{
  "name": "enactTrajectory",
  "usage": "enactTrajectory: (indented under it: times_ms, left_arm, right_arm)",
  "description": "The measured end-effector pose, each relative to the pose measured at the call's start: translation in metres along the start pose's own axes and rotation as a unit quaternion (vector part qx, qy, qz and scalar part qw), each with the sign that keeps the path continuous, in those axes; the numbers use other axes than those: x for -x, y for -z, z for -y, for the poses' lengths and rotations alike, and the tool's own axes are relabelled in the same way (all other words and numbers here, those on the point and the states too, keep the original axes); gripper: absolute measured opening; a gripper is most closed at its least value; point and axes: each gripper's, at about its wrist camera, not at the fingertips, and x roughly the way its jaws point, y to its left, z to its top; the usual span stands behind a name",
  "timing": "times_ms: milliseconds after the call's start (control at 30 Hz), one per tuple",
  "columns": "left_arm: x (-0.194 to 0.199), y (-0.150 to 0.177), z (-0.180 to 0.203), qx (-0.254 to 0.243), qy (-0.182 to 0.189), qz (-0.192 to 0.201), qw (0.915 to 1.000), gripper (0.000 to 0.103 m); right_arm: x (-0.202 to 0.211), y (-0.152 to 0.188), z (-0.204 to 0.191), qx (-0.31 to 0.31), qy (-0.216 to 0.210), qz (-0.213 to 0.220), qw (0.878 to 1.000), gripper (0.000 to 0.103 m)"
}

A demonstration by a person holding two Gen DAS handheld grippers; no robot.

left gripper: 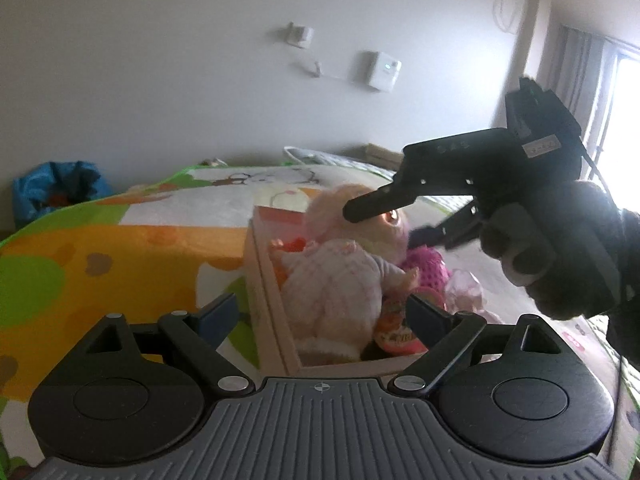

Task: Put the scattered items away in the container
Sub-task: 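Carry both held toys over the pink box with both grippers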

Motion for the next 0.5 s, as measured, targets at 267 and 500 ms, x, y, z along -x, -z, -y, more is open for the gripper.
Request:
enactTrajectory:
  times_ms: [267,500]
  left_arm:
    - [-0.008,0.004,0.014,-0.019,0.009,-0.015,0.9997,0.095]
    - [-0.008,0.004,0.021,-0.031,0.003,-0.01,0.9995,0.095]
  right_arm:
    - [0.038,-0.01,-0.017,0.062,-0.015,0.122,0.99,0.082]
    - [0.005,-0.005,-0.029,0.07,-0.048,0.073,0.994,0.083]
